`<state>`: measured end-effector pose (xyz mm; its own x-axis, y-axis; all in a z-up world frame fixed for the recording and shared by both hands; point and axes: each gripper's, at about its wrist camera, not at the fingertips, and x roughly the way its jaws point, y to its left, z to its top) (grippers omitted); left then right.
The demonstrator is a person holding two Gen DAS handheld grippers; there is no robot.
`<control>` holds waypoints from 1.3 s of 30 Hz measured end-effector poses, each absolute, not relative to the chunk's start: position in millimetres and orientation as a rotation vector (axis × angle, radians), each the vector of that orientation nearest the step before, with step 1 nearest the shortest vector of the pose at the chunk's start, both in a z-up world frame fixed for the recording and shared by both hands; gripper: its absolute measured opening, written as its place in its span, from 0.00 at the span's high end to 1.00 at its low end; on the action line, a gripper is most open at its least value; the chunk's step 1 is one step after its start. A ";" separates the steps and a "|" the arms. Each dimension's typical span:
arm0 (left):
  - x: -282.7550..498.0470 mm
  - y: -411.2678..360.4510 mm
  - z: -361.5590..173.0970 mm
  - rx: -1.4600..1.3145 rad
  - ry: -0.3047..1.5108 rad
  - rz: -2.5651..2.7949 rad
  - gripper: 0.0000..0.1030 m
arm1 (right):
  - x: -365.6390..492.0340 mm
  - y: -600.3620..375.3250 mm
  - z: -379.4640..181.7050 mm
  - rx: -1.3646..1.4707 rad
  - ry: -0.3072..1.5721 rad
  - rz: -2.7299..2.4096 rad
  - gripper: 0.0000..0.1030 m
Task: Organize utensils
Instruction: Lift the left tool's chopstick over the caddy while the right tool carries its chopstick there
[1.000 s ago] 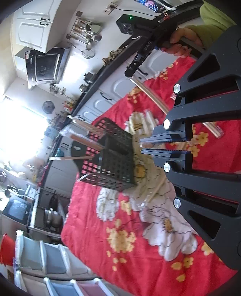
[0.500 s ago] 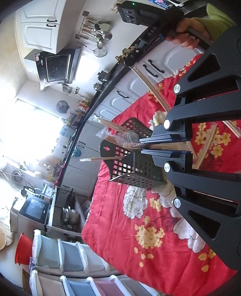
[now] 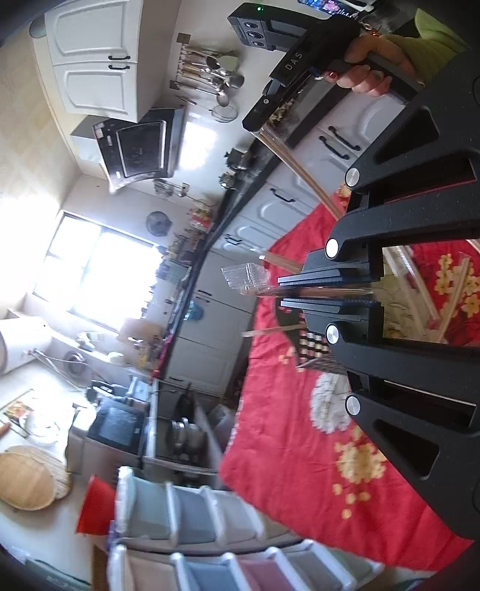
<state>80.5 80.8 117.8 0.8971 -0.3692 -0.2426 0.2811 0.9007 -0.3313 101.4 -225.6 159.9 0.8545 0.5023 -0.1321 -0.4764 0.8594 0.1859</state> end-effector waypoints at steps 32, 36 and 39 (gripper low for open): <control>120.3 96.3 180.1 -0.281 0.150 -0.215 0.97 | 131.3 -198.3 218.3 0.135 0.058 0.583 0.99; 127.2 93.4 174.5 -0.276 0.159 -0.196 0.97 | 140.1 -192.6 218.6 0.115 0.061 0.576 0.99; 132.9 91.8 168.3 -0.276 0.170 -0.186 0.97 | 146.9 -187.6 216.4 0.103 0.071 0.569 0.99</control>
